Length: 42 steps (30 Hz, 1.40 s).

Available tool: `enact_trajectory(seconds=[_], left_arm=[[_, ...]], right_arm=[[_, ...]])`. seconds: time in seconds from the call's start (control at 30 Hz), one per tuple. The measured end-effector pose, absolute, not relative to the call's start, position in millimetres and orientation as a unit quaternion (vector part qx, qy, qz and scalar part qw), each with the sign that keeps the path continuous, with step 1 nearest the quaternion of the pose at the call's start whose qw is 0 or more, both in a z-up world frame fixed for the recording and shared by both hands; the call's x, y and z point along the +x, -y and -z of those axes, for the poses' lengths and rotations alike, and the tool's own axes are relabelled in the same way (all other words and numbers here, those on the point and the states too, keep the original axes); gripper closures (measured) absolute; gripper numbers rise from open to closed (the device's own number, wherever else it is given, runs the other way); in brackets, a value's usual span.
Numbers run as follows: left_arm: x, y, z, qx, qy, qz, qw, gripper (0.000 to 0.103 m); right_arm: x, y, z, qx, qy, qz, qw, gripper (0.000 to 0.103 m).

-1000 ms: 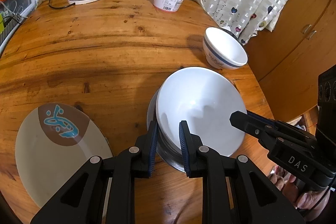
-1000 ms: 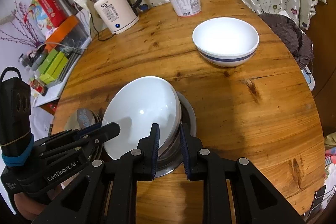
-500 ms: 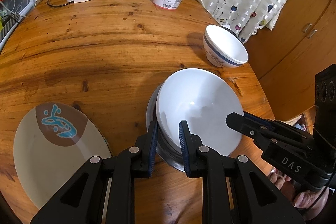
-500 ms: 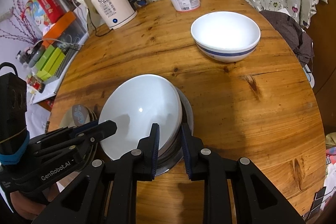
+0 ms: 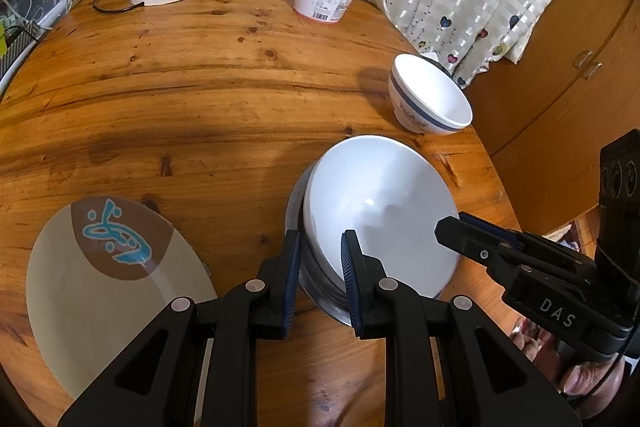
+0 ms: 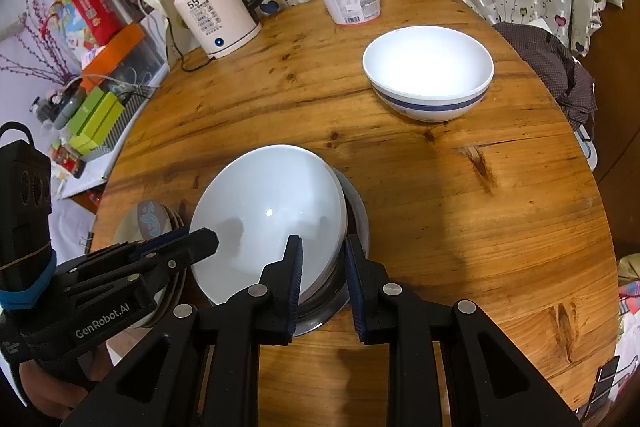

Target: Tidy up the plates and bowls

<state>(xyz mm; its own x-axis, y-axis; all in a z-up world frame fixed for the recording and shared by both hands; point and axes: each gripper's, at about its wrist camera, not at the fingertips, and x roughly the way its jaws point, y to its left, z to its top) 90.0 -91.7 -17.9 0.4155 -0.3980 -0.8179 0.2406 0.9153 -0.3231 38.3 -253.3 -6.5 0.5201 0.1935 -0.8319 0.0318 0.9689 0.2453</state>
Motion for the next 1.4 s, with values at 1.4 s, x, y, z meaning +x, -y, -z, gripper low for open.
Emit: enact_trajectory(seconds=[1.4], left_arm=[[92.5,106.7,-14.0,-0.038,-0.464,0.207,0.860,0.081]], right_arm=[[31.8,273.5,-17.6,0.123,-0.449,-0.045,0.884,0.064]])
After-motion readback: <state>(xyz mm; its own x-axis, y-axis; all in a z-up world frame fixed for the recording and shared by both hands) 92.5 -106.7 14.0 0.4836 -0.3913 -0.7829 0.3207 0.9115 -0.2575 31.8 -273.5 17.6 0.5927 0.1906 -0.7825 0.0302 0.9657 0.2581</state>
